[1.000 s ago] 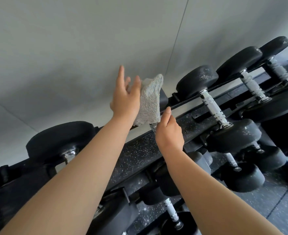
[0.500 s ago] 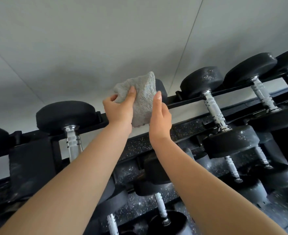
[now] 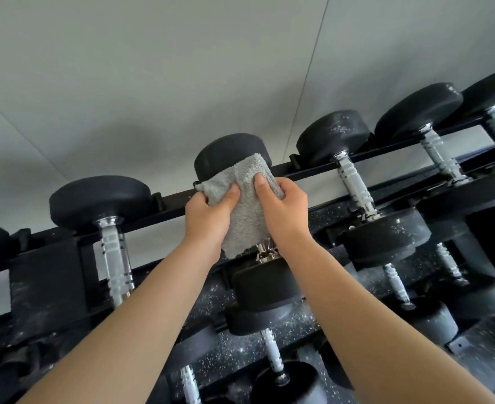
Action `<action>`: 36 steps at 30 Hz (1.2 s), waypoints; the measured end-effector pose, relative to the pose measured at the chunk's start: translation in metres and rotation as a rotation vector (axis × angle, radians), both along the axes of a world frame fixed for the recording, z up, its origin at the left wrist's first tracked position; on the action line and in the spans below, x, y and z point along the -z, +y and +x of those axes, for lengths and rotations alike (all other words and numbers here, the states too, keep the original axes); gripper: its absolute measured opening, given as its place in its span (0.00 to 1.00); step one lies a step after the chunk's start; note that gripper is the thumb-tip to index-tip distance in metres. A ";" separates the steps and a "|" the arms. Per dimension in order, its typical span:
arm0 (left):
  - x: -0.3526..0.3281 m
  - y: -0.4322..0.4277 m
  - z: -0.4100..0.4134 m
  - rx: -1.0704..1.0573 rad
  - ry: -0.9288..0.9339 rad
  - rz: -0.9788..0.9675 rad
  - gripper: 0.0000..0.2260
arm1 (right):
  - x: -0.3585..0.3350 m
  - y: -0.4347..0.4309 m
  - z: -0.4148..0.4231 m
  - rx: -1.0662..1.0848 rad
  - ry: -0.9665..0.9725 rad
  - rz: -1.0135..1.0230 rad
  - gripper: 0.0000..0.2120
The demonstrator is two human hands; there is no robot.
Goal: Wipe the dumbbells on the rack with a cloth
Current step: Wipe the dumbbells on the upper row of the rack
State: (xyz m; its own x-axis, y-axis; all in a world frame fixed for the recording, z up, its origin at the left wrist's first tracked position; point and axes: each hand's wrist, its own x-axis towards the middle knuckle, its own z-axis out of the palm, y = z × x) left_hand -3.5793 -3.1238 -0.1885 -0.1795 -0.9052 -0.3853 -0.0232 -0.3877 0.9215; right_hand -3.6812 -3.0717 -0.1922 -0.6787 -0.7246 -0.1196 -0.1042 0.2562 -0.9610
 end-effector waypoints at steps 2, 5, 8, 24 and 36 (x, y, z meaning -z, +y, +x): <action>-0.001 0.003 -0.012 0.052 -0.019 -0.061 0.13 | -0.002 0.012 -0.014 -0.005 0.098 0.012 0.14; -0.004 0.009 -0.033 0.134 -0.004 -0.141 0.15 | -0.005 0.032 -0.033 0.019 0.209 0.028 0.14; -0.005 0.018 -0.054 0.207 0.001 -0.188 0.12 | -0.010 0.048 -0.046 0.089 0.307 0.031 0.13; 0.002 0.063 -0.153 0.606 0.014 -0.328 0.15 | -0.007 0.136 -0.107 0.461 0.346 0.044 0.09; 0.043 0.060 -0.196 0.515 -0.260 -0.719 0.12 | -0.004 0.154 -0.163 0.511 0.456 0.470 0.23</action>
State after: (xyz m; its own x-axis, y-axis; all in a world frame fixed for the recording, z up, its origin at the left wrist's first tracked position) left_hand -3.7755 -3.0638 -0.2319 -0.6131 -0.7748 0.1538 -0.2746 0.3917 0.8782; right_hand -3.8445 -2.9175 -0.1884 -0.9659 -0.2569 0.0331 -0.2191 0.7419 -0.6338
